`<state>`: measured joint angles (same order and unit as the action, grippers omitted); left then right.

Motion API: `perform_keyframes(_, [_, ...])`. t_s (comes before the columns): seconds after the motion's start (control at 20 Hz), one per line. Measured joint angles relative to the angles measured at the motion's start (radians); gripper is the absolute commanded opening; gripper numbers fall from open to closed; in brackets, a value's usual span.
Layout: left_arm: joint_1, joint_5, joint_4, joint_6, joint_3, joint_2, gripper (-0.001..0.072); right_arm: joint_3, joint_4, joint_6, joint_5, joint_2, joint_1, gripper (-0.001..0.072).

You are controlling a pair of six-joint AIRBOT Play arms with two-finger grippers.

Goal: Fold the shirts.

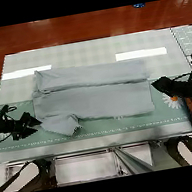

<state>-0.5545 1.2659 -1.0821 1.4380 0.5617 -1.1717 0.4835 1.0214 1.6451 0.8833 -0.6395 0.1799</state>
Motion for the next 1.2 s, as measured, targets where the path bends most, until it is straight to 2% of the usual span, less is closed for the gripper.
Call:
perform_keyframes(0.2, [0.035, -0.039, 0.08, -0.006, -0.057, -0.009, 0.0506, 0.001, -0.008, -0.006, -0.015, 0.002, 0.0, 0.041])
perform_keyframes(0.25, [0.055, -0.058, 0.109, -0.011, -0.066, -0.015, 0.0467, 0.007, -0.01, -0.007, -0.016, 0.002, 0.007, 0.041])
perform_keyframes(0.3, [0.076, -0.07, 0.124, -0.018, -0.073, -0.023, 0.0227, 0.017, -0.013, -0.01, -0.015, 0.002, 0.022, 0.041])
perform_keyframes(0.35, [0.1, -0.095, 0.124, -0.026, -0.08, -0.033, 0.0017, 0.031, -0.014, -0.016, -0.011, 0.002, 0.048, 0.041])
perform_keyframes(0.5, [0.149, -0.132, 0.15, -0.071, -0.078, -0.048, 0.0013, 0.065, 0.01, -0.042, 0.049, 0.002, 0.189, 0.041])
perform_keyframes(0.65, [0.169, -0.139, 0.151, -0.113, -0.049, -0.055, 0.0013, 0.035, 0.079, -0.063, 0.189, 0.002, 0.348, 0.0409])
perform_keyframes(0.75, [0.175, -0.159, 0.159, -0.132, -0.028, -0.055, 0.0013, -0.027, 0.071, -0.087, 0.277, 0.002, 0.406, 0.041])
perform_keyframes(0.95, [0.179, -0.15, 0.203, -0.16, -0.009, -0.055, 0.0013, -0.139, -0.005, -0.14, 0.37, 0.0, 0.452, 0.0409])
perform_keyframes(1.2, [0.18, -0.128, 0.234, -0.182, -0.003, -0.055, 0.0013, -0.179, -0.065, -0.185, 0.396, -0.085, 0.467, 0.0409])
